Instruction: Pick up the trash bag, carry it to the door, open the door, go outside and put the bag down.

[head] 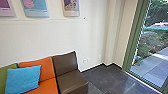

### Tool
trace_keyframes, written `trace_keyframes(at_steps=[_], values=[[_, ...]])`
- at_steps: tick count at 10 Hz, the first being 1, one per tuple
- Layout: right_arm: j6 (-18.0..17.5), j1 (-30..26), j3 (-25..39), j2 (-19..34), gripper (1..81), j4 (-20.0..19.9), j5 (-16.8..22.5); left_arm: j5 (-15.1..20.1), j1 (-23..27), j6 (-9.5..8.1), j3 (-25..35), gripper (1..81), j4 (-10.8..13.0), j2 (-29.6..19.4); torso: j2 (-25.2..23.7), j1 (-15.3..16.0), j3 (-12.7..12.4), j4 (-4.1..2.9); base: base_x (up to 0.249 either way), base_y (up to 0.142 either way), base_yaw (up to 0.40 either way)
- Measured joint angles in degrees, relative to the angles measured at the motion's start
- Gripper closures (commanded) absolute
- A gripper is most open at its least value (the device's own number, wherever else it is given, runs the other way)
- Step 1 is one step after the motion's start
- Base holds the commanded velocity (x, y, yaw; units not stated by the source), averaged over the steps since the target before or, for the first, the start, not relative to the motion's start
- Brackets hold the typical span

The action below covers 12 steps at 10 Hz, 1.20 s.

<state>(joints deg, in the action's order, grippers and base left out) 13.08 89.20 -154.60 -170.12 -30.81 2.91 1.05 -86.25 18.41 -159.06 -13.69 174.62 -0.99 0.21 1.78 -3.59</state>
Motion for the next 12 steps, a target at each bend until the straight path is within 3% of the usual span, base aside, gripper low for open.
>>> trace_keyframes(at_steps=[12], values=[[0.00,0.02,-0.04,-0.45,1.0,-0.01,-0.05,0.38,0.48,0.02,-0.01,81.1,0.02,0.00,0.00,0.00,0.00,0.00,0.000,0.000,-0.270]])
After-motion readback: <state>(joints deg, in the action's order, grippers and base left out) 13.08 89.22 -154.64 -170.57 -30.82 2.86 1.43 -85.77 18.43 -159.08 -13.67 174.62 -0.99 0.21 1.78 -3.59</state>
